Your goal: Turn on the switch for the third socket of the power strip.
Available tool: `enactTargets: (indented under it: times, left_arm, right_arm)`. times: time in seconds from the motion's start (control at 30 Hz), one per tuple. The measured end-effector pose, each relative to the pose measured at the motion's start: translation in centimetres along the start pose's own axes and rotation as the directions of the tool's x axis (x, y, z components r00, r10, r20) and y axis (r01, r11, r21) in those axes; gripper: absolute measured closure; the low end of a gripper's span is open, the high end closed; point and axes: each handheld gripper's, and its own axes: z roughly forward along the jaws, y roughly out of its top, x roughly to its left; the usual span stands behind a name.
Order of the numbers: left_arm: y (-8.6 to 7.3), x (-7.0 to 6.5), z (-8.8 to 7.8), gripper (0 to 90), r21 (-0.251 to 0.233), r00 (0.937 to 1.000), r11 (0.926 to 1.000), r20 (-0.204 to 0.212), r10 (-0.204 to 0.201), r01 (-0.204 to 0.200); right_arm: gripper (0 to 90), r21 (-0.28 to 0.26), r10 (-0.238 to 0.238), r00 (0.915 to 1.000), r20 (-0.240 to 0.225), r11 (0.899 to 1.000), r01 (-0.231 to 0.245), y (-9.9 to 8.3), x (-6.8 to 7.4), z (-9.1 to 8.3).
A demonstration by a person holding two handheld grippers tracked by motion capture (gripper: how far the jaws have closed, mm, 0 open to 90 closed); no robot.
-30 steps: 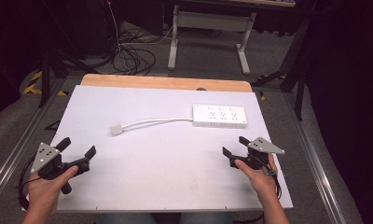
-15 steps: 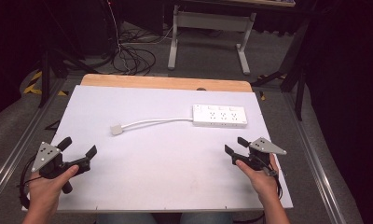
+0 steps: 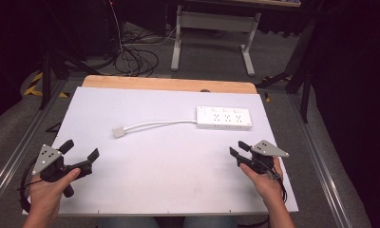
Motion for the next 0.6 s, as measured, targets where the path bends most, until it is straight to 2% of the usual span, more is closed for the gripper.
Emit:
enactTargets:
  times: [0.07, 0.17, 0.2, 0.27, 0.6]
  left_arm:
    - [0.01, 0.04, -0.02, 4.9, 0.000, 1.0000, 1.0000, -0.001, 0.000, 0.000]
    - [-0.01, 0.03, 0.00, 4.9, 0.003, 1.0000, 1.0000, 0.001, 0.000, 0.000]
    - [-0.01, 0.02, 0.00, 4.9, 0.003, 1.0000, 1.0000, 0.002, 0.001, -0.001]
    - [0.00, 0.03, 0.00, 4.9, 0.003, 1.0000, 1.0000, 0.002, 0.000, 0.000]
    - [-0.01, 0.12, -0.02, 4.9, 0.001, 1.0000, 1.0000, -0.002, 0.000, 0.000]
  right_arm:
    - [59.4, -0.001, -0.003, 1.0000, -0.003, 1.000, 0.003, 0.01, 0.02, 0.00]
    - [70.1, 0.002, -0.006, 1.0000, -0.001, 1.000, 0.006, 0.08, 0.01, -0.15]
    - [70.1, 0.002, -0.006, 1.0000, -0.001, 1.000, 0.006, 0.08, 0.01, -0.15]
    - [76.9, 0.005, 0.004, 1.0000, -0.003, 1.000, -0.004, 0.09, -0.08, -0.31]
    - [87.9, 0.022, 0.014, 0.9998, -0.011, 1.000, -0.014, 0.18, -0.19, -0.55]
